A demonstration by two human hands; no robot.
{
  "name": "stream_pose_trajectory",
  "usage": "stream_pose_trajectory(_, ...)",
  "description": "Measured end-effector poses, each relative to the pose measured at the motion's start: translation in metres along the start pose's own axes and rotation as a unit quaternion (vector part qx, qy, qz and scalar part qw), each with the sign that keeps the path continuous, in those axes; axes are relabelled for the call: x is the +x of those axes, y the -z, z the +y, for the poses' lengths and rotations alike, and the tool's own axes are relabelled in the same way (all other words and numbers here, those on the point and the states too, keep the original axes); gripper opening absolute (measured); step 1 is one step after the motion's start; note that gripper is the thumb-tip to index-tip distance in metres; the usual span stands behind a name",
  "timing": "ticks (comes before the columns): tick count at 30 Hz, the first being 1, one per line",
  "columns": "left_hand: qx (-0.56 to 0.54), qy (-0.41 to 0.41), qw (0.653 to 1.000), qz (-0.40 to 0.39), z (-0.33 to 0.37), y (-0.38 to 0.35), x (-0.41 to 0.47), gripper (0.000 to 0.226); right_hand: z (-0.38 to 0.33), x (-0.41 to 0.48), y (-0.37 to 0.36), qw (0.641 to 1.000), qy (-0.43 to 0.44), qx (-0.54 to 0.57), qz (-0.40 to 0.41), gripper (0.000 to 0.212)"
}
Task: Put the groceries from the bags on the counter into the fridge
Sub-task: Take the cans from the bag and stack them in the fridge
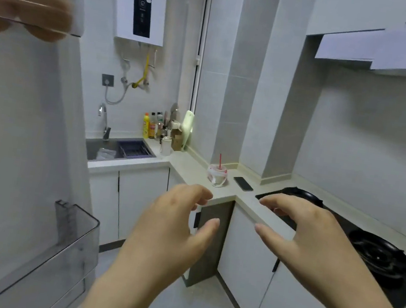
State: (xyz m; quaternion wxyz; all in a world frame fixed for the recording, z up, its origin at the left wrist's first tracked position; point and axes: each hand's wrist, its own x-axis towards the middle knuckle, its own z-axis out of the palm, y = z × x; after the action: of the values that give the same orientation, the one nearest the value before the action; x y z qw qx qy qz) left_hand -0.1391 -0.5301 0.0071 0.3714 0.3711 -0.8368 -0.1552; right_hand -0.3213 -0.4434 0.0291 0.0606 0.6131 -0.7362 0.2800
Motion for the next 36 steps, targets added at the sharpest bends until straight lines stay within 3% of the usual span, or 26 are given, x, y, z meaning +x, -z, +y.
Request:
stream_pose_trajectory(8, -0.095, -0.098, 0.985, -0.102, 0.001, -0.052, 0.027, 0.037, 0.020, -0.040, 0.001, 0.983, -0.175, -0.025, 0.045, 0.037)
stream_pose_trajectory(18, -0.178, -0.180, 0.945, -0.208, 0.069, -0.142, 0.038, 0.034, 0.086, -0.105, 0.034, 0.938, -0.331, -0.050, 0.095, 0.031)
stream_pose_trajectory(26, -0.209, -0.207, 0.925, -0.242, 0.156, -0.222, 0.050, 0.033, 0.175, -0.138, 0.077, 0.909, -0.391, -0.044, 0.137, 0.031)
stream_pose_trajectory(36, -0.212, -0.201, 0.915, -0.280, 0.223, -0.313, 0.064, 0.031, 0.281, -0.154, 0.101, 0.897, -0.422, -0.017, 0.132, 0.033)
